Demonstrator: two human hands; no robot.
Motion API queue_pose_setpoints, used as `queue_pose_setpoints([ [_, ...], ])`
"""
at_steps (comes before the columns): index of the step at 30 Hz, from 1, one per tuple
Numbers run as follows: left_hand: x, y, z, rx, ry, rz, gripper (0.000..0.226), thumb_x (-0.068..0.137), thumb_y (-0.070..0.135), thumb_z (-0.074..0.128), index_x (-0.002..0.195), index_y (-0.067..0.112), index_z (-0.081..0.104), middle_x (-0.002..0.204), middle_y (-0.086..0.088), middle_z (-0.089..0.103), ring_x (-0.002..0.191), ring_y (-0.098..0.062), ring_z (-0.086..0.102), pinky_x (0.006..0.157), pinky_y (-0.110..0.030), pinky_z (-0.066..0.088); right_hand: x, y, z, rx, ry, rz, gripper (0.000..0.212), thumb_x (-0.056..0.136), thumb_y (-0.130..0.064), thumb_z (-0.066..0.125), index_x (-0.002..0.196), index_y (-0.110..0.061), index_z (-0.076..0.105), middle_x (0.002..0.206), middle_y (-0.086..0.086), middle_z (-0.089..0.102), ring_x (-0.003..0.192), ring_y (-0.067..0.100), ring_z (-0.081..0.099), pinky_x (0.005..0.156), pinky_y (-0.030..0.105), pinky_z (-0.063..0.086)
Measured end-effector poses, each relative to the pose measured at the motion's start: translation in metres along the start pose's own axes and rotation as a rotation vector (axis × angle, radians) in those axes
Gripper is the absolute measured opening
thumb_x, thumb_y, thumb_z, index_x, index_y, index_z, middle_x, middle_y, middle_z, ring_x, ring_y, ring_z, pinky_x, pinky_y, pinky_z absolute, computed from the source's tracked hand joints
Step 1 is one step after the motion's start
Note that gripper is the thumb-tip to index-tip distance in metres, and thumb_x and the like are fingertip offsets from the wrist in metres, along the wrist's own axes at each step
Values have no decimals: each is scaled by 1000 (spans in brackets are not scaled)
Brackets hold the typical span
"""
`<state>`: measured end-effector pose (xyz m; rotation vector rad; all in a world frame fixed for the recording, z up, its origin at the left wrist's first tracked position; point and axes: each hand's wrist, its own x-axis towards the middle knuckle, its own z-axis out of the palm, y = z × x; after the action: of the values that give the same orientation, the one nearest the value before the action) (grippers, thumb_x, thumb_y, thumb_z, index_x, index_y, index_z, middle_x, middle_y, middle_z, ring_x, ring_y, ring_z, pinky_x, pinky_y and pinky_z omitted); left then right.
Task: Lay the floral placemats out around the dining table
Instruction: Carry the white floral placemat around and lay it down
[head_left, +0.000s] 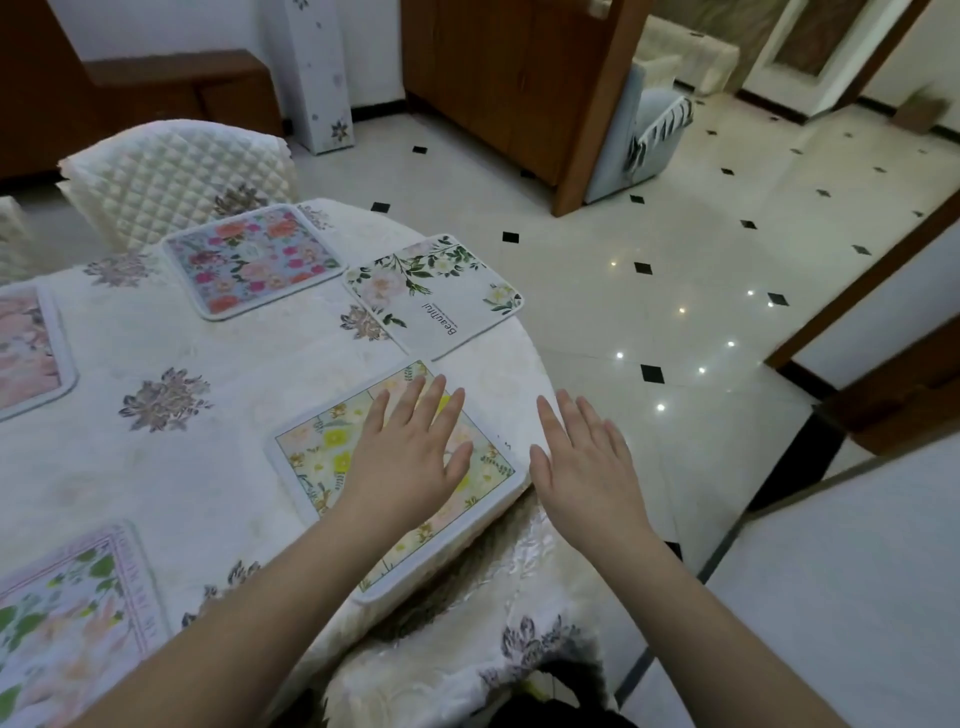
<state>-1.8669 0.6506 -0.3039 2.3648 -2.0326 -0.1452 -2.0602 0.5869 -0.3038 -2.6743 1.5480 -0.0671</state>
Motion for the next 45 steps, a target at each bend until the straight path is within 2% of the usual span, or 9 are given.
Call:
queue_pose_setpoints([
  [3, 15, 13, 2, 11, -1, -9, 78, 86, 59, -12, 157, 29, -4, 165, 2, -5, 152, -18, -9, 122, -47, -3, 9, 16, 2, 1, -5, -8, 72, 89, -47, -3, 156, -24, 12, 164, 0, 11, 151, 20, 7, 120, 40, 6],
  [7, 41, 38, 7, 15, 20, -34, 77, 89, 59, -7, 158, 27, 7, 165, 1, 6, 152, -19, 0, 122, -47, 1, 31, 46, 11, 40, -10, -25, 69, 92, -45, 4, 155, -22, 21, 162, 2, 19, 150, 22, 15, 119, 43, 11],
  [14, 97, 91, 16, 49, -8, -155, 73, 90, 58, -3, 157, 30, 1, 165, 3, 0, 152, -17, -3, 122, -46, -1, 90, 121, 27, 106, -25, -81, 62, 95, -40, 18, 149, -16, 37, 155, 7, 37, 143, 27, 33, 114, 47, 26],
  [19, 129, 119, 14, 75, -20, -214, 74, 89, 58, -5, 157, 30, 4, 165, 3, 2, 152, -18, -1, 121, -44, -1, 125, 154, 30, 159, -39, -161, 62, 94, -39, 23, 149, -16, 37, 153, 7, 40, 142, 27, 35, 113, 48, 28],
  [23, 143, 126, 19, 80, 37, -238, 66, 97, 54, 16, 153, 24, 33, 159, -3, 31, 148, -23, 26, 117, -46, 8, 144, 167, 32, 162, -33, -171, 60, 94, -37, 26, 148, -16, 38, 153, 6, 41, 142, 27, 36, 113, 49, 28],
  [27, 151, 124, 30, 82, 116, -240, 62, 97, 51, 27, 147, 18, 45, 152, -6, 43, 143, -27, 37, 115, -48, 13, 155, 171, 38, 137, -52, -183, 61, 95, -38, 23, 152, -18, 30, 158, 4, 32, 146, 25, 27, 118, 46, 14],
  [33, 175, 127, 40, 27, 118, -251, 63, 97, 50, 23, 147, 18, 44, 154, -5, 41, 145, -26, 32, 118, -50, 6, 164, 181, 27, 72, -87, -174, 70, 92, -49, 4, 155, -23, 19, 163, 0, 17, 150, 20, 10, 120, 43, 1],
  [39, 197, 143, 33, 16, 172, -235, 62, 98, 50, 22, 146, 18, 46, 153, -5, 41, 145, -25, 32, 117, -49, 7, 182, 203, 14, 53, -69, -135, 74, 89, -55, -5, 156, -26, 11, 164, -2, 11, 151, 18, 5, 121, 43, -1],
  [45, 235, 169, 36, 35, 147, -245, 61, 98, 48, 25, 146, 17, 46, 152, -7, 43, 144, -27, 35, 116, -50, 11, 214, 241, 14, 79, -83, -124, 76, 88, -58, -9, 156, -27, 7, 164, -5, 6, 151, 17, -1, 121, 43, -4],
])
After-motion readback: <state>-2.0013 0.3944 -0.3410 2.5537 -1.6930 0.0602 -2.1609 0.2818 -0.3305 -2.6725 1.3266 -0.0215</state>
